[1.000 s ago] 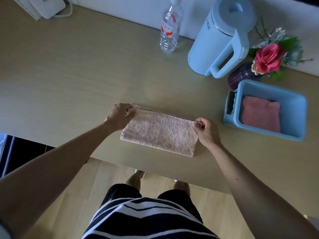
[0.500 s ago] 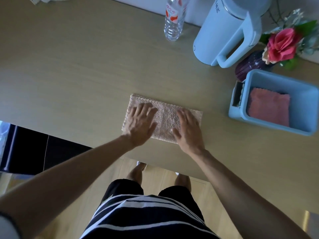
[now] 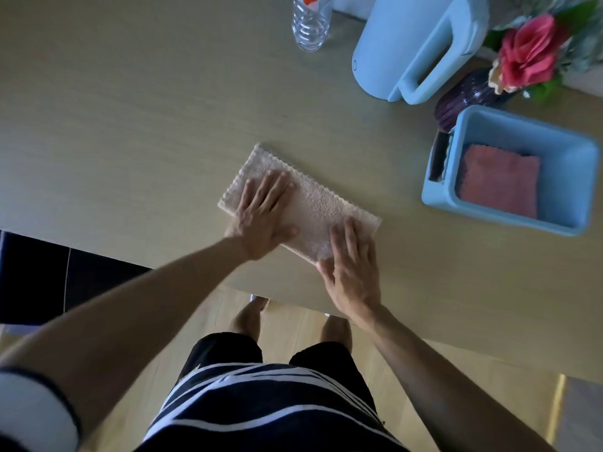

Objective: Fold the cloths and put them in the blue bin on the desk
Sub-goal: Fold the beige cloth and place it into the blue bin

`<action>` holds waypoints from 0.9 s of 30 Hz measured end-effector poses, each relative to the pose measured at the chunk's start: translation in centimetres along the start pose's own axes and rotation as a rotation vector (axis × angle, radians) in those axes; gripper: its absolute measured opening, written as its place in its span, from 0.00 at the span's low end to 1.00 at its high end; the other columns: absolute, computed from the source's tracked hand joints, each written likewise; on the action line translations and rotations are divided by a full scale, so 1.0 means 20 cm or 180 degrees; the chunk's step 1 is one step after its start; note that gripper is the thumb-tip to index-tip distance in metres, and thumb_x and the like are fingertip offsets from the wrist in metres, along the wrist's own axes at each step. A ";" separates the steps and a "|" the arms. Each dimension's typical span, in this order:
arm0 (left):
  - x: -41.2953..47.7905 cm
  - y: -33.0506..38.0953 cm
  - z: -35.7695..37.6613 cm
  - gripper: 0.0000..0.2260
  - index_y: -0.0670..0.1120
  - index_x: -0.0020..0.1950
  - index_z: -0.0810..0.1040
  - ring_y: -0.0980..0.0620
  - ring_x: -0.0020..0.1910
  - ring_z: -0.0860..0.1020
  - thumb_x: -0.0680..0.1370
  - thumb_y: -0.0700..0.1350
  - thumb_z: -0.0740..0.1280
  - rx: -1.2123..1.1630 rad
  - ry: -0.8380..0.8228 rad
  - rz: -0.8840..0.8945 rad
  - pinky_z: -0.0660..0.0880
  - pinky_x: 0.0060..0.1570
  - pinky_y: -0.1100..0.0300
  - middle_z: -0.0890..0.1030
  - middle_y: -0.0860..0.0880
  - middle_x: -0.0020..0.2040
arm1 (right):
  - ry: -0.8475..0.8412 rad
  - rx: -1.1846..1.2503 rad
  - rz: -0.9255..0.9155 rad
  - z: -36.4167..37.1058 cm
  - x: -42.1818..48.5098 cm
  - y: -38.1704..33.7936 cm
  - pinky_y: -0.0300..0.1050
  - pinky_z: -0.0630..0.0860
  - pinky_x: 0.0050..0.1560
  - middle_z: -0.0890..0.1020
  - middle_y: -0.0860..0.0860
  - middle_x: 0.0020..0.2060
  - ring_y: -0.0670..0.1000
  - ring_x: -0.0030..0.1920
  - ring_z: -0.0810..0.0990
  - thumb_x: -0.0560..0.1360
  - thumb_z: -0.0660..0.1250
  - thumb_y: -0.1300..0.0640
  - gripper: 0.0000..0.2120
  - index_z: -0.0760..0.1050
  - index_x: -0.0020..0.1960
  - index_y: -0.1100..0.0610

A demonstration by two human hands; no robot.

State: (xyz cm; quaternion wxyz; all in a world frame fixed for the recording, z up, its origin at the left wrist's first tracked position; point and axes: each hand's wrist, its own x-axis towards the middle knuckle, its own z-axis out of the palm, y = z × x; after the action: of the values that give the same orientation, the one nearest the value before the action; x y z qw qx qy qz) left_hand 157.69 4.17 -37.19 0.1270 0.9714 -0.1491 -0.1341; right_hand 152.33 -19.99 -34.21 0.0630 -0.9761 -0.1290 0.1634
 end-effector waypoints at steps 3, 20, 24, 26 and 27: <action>0.13 -0.12 -0.09 0.39 0.47 0.82 0.53 0.39 0.81 0.50 0.77 0.68 0.52 0.0259 -0.0280 0.0499 0.48 0.77 0.34 0.52 0.44 0.82 | -0.0125 -0.0036 -0.0074 -0.04 -0.08 -0.05 0.55 0.66 0.72 0.62 0.58 0.77 0.59 0.75 0.64 0.77 0.61 0.42 0.35 0.58 0.79 0.55; -0.26 0.01 -0.14 0.26 0.47 0.68 0.75 0.42 0.63 0.74 0.79 0.64 0.57 0.0384 -0.0440 0.1532 0.70 0.64 0.48 0.77 0.43 0.63 | -0.0416 -0.0063 -0.1433 -0.16 0.10 0.00 0.53 0.69 0.69 0.73 0.52 0.64 0.54 0.63 0.74 0.63 0.79 0.55 0.31 0.75 0.64 0.50; -0.27 0.01 -0.12 0.41 0.48 0.71 0.72 0.42 0.67 0.71 0.69 0.76 0.61 0.0543 -0.0603 0.1447 0.68 0.69 0.47 0.75 0.43 0.67 | -0.0289 -0.0072 -0.1487 -0.13 0.12 0.00 0.51 0.69 0.67 0.75 0.51 0.61 0.54 0.61 0.75 0.64 0.76 0.55 0.25 0.77 0.59 0.50; -0.27 0.00 -0.12 0.50 0.49 0.74 0.68 0.42 0.72 0.68 0.61 0.79 0.62 0.0690 -0.0874 0.1364 0.64 0.74 0.46 0.71 0.44 0.71 | -0.0118 -0.0079 -0.1481 -0.12 0.12 -0.01 0.50 0.69 0.65 0.76 0.50 0.59 0.54 0.59 0.76 0.66 0.75 0.57 0.18 0.78 0.54 0.50; -0.28 0.00 -0.12 0.52 0.50 0.75 0.66 0.42 0.73 0.66 0.59 0.80 0.63 0.0716 -0.0963 0.1322 0.62 0.75 0.46 0.70 0.45 0.73 | -0.0024 -0.0052 -0.1482 -0.12 0.13 -0.02 0.50 0.69 0.65 0.77 0.50 0.57 0.54 0.58 0.76 0.66 0.74 0.57 0.14 0.79 0.51 0.51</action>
State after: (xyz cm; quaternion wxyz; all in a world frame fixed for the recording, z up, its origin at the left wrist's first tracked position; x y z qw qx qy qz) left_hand 153.33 6.46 -33.75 0.0195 0.8970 -0.3763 -0.2312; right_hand 155.43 -19.07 -32.74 0.0907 -0.9198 -0.3522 0.1470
